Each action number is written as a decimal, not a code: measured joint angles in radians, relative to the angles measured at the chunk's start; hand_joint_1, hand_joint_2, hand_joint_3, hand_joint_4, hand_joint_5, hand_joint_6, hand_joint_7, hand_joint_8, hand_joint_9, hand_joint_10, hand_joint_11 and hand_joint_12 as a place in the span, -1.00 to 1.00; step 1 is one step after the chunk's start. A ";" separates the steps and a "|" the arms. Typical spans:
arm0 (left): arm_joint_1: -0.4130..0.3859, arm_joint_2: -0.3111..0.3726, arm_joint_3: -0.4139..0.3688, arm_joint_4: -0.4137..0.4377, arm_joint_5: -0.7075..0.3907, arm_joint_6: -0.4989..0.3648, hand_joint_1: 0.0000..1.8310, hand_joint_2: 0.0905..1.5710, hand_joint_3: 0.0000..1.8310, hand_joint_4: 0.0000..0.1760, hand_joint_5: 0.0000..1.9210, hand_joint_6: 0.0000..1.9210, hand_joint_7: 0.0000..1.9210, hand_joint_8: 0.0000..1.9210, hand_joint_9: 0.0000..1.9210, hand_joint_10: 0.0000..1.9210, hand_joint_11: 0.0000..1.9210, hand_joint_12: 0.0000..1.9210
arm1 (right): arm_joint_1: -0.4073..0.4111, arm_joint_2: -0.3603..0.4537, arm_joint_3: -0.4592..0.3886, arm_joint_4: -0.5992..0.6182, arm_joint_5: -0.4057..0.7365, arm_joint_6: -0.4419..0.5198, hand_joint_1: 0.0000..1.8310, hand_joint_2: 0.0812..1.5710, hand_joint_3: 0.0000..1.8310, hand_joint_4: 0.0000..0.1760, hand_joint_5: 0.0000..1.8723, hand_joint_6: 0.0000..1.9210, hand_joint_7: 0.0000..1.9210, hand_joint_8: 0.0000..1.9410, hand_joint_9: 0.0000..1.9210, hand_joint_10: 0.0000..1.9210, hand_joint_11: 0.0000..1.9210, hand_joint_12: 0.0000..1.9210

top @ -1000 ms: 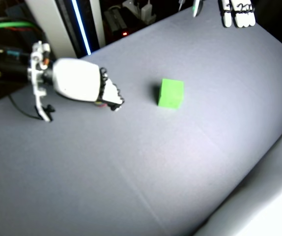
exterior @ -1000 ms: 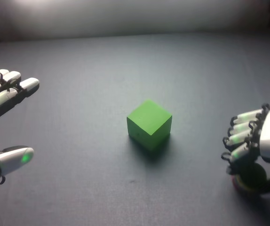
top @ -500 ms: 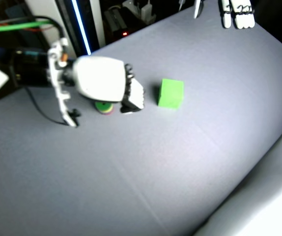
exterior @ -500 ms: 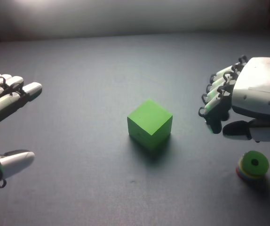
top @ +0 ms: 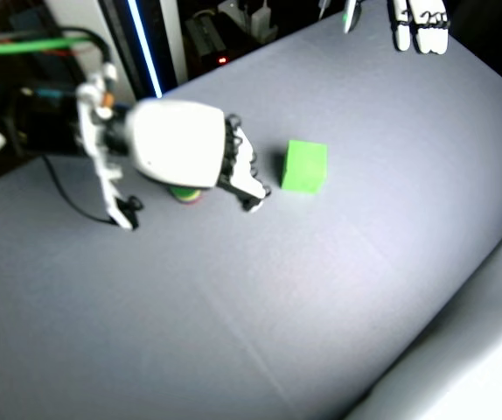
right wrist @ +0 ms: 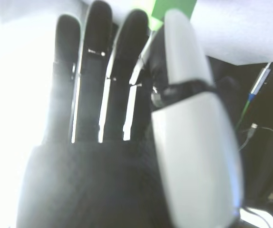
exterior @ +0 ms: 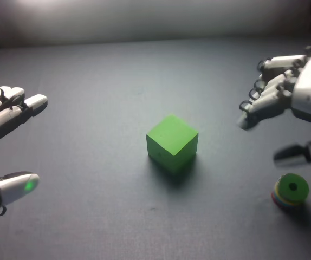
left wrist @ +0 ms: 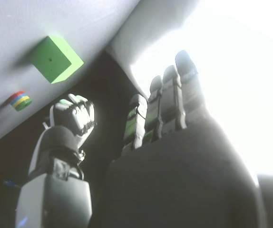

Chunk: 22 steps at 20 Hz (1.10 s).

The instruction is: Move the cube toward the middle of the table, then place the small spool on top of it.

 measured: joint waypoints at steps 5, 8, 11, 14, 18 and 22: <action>0.001 -0.006 0.000 -0.003 0.002 0.000 -0.65 0.59 -1.00 0.90 -0.96 -1.00 -0.93 -1.00 -0.91 -0.99 -1.00 -0.56 | -0.071 0.041 -0.043 -0.052 -0.006 -0.002 -0.02 0.08 -1.00 -0.79 -0.27 -1.00 -0.25 -1.00 -0.23 -0.93 -0.73 0.27; 0.004 -0.007 0.000 -0.005 0.005 0.000 -0.72 0.55 -1.00 0.69 -0.93 -1.00 -0.91 -1.00 -0.92 -0.99 -1.00 -0.62 | -0.100 0.044 -0.050 -0.071 -0.013 0.003 0.04 0.09 -1.00 -0.70 -0.30 -1.00 -0.30 -1.00 -0.26 -0.95 -0.83 0.30; 0.004 -0.011 0.000 -0.010 0.007 -0.001 -0.77 0.51 -1.00 0.66 -0.91 -1.00 -0.91 -1.00 -0.93 -1.00 -1.00 -0.61 | -0.108 0.035 -0.049 -0.070 -0.040 0.005 0.12 0.07 -1.00 -0.84 -0.28 -1.00 -0.30 -1.00 -0.22 -0.94 -0.78 0.35; 0.004 -0.011 0.000 -0.010 0.006 -0.001 -0.77 0.53 -1.00 0.51 -0.91 -1.00 -0.91 -1.00 -0.94 -1.00 -1.00 -0.63 | -0.127 0.020 -0.038 -0.035 -0.051 0.006 0.13 0.08 -1.00 -0.68 -0.32 -1.00 -0.36 -1.00 -0.29 -0.97 -0.84 0.33; 0.004 -0.011 0.000 -0.013 0.006 -0.001 -0.73 0.55 -1.00 0.45 -0.90 -1.00 -0.91 -1.00 -0.94 -1.00 -1.00 -0.70 | -0.134 0.005 -0.021 -0.022 -0.085 0.005 0.12 0.09 -1.00 0.00 -0.40 -1.00 -0.41 -1.00 -0.34 -0.99 -0.87 0.28; 0.004 -0.012 0.000 -0.014 0.007 -0.003 -0.79 0.57 -1.00 0.71 -0.95 -1.00 -0.94 -1.00 -0.96 -1.00 -1.00 -0.75 | -0.144 -0.008 -0.019 -0.025 -0.093 0.005 0.10 0.09 -1.00 0.27 -0.41 -1.00 -0.41 -1.00 -0.26 -0.97 -0.80 0.37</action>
